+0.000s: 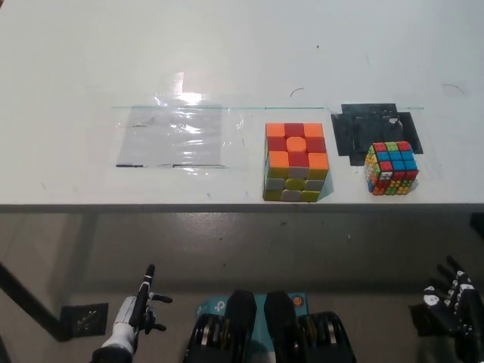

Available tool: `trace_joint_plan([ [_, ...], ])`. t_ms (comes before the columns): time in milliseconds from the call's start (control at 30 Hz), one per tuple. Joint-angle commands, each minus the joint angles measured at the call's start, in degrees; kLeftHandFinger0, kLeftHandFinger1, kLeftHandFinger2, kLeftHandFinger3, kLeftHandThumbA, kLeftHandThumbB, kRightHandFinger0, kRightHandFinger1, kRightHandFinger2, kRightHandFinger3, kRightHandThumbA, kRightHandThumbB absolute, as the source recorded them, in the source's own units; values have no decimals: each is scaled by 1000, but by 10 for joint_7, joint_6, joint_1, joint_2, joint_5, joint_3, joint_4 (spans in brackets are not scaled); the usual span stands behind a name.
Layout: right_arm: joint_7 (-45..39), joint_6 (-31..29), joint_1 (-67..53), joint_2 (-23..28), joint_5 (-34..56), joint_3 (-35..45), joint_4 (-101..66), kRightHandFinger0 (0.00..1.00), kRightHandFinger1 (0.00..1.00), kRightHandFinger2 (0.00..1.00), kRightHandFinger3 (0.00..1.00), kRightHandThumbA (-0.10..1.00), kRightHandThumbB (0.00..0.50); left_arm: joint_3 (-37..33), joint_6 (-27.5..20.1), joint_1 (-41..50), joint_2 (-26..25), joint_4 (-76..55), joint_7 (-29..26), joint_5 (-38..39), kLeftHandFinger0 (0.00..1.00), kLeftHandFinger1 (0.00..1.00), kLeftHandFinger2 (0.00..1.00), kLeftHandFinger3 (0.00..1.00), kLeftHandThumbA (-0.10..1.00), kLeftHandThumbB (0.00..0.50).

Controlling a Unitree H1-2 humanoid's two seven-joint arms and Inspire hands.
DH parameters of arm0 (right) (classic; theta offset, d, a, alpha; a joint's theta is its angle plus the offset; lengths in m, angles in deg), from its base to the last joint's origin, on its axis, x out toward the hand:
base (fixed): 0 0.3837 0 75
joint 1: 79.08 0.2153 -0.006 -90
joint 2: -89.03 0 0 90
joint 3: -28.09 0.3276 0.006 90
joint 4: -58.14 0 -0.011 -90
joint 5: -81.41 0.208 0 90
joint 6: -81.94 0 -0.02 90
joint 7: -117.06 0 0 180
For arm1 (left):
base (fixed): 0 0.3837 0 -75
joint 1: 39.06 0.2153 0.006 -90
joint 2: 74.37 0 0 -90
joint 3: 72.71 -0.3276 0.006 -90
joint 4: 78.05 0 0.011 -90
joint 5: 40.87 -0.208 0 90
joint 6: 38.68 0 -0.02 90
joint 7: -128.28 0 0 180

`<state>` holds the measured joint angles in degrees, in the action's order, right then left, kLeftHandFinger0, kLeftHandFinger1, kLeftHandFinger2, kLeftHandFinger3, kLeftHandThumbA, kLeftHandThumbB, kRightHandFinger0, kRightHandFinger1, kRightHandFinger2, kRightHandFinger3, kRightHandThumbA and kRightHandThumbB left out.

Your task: The robot uses its right hand to pick up the small cube kept on the middle on the desk and place it on the bigger cube kept next to it

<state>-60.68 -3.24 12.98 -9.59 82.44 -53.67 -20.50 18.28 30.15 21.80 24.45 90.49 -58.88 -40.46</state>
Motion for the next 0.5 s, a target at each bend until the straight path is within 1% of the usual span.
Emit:
trace_joint_plan([
  [0,-21,22,-16,16,9,-5,-74,720,835,918,1000,292,204,3,-46,-24,-11,5,-18,-2,376,0,0,0,1000,500],
  [33,-25,23,-19,18,9,-8,-85,719,841,922,1000,287,192,0,-48,-23,-13,6,-20,-5,404,4,11,0,1000,500],
  [100,-32,38,-26,20,15,-9,-112,727,847,930,1000,276,193,2,-50,-21,-12,6,-18,-2,406,0,0,0,1000,500],
  [133,-34,45,-30,21,15,-11,-126,731,858,940,1000,268,183,2,-52,-21,-12,7,-21,-3,373,0,0,0,1000,500],
  [167,-39,45,-35,25,14,-16,-146,719,860,946,1000,265,187,2,-50,-20,-12,8,-23,-2,364,0,0,0,1000,500],
  [200,-44,49,-43,32,7,-22,-172,710,862,946,1000,294,193,7,-53,-20,-12,7,-13,4,324,0,0,0,1000,500],
  [233,-46,54,-49,35,6,-25,-190,713,868,945,1000,300,188,8,-55,-19,-12,7,-10,6,287,0,0,0,1000,500],
  [267,-50,62,-56,38,9,-27,-216,715,873,946,1000,290,174,8,-54,-19,-11,8,-12,6,280,0,0,0,1000,500],
  [333,-57,69,-62,43,15,-31,-240,717,885,956,1000,272,164,8,-47,-19,-12,9,-13,5,266,0,0,0,1000,500],
  [367,-62,74,-65,46,18,-34,-254,708,881,959,1000,268,169,5,-48,-17,-13,9,-17,1,321,0,14,0,1000,500],
  [400,-67,79,-68,51,23,-35,-271,705,879,960,1000,267,169,1,-48,-17,-13,9,-21,-3,337,0,21,0,1000,500],
  [433,-69,83,-69,54,24,-36,-282,693,874,956,1000,274,177,1,-48,-16,-13,9,-22,-4,321,0,2,0,1000,500],
  [467,-80,95,-69,68,24,-41,-322,690,866,952,1000,270,166,0,-57,-16,-14,10,-22,-4,290,0,0,0,1000,500],
])
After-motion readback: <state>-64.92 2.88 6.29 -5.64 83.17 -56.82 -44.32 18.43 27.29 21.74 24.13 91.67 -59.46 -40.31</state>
